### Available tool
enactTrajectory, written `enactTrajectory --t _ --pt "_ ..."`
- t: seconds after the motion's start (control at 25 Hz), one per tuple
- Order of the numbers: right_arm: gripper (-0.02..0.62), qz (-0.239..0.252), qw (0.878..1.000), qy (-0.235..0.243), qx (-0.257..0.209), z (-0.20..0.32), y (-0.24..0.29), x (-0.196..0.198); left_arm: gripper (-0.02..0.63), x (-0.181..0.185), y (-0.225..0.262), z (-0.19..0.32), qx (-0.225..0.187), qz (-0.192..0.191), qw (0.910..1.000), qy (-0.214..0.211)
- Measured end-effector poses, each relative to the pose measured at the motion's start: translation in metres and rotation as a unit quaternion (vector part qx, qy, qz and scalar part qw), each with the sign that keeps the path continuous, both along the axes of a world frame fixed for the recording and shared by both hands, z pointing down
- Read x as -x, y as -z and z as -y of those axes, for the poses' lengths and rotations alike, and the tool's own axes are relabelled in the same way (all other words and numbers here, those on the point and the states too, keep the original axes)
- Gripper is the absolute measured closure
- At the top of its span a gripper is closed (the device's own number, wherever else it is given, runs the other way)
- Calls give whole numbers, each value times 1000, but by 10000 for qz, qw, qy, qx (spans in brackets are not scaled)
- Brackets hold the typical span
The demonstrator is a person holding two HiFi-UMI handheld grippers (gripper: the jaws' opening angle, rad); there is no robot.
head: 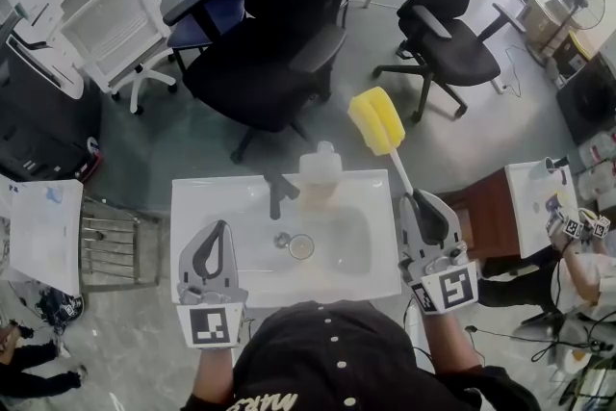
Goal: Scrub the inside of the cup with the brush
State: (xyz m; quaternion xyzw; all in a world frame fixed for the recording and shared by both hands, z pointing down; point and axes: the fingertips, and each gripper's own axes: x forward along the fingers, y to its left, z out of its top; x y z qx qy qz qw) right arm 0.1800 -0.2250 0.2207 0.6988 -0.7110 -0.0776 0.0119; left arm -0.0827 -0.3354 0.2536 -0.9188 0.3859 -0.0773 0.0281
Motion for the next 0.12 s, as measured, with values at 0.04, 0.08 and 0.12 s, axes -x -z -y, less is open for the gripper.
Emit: enactTrajectory --t 0.04,0.08,0.12 --pt "545 0 10000 -1 1 0 -1 0 580 0 0 0 -4 -1 10000 3" --pt "545 0 10000 -3 2 0 -1 0 580 0 -1 0 -11 -7 10000 6" --pt "545 -1 10000 -4 3 -1 -2 0 580 0 -1 -1 -18 -14 10000 9"
